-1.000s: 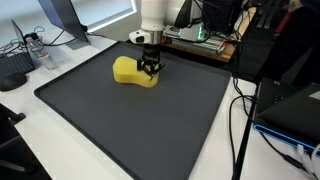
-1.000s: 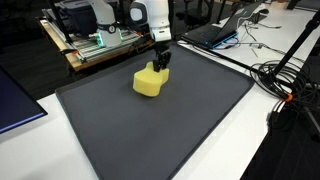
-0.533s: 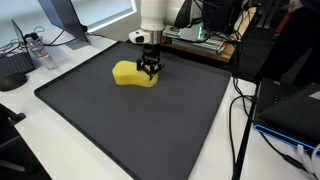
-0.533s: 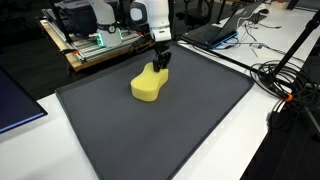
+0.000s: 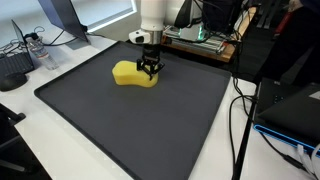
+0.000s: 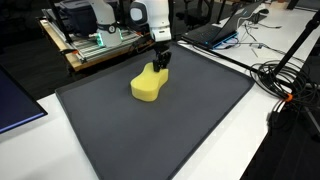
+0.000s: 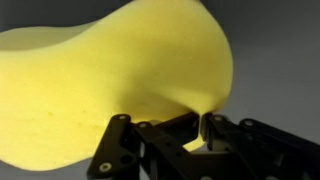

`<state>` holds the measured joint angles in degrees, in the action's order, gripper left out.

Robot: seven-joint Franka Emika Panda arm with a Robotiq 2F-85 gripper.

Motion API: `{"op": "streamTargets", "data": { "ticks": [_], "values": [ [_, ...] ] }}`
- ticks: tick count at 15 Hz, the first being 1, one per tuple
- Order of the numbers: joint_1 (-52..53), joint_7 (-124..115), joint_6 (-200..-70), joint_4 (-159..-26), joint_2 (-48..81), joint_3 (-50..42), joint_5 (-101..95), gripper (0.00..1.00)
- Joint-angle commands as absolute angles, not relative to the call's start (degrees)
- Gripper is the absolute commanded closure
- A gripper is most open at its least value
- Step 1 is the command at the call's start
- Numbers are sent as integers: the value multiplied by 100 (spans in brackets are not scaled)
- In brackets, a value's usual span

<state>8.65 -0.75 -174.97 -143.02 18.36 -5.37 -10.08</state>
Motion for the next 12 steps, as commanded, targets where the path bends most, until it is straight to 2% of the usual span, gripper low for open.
{"op": "streamTargets", "data": {
  "ticks": [1, 8, 9, 10, 12],
  "values": [
    [822, -46, -17318, -14269, 1848, -568, -999, 95],
    [784, -63, -17231, -14272, 1811, -517, -937, 95],
    [768, -59, -17113, -14272, 1770, -492, -915, 69],
    [773, -78, -17070, -14279, 1728, -494, -912, 68],
    [667, -36, -16924, -14290, 1573, -371, -829, 56]
  ]
}}
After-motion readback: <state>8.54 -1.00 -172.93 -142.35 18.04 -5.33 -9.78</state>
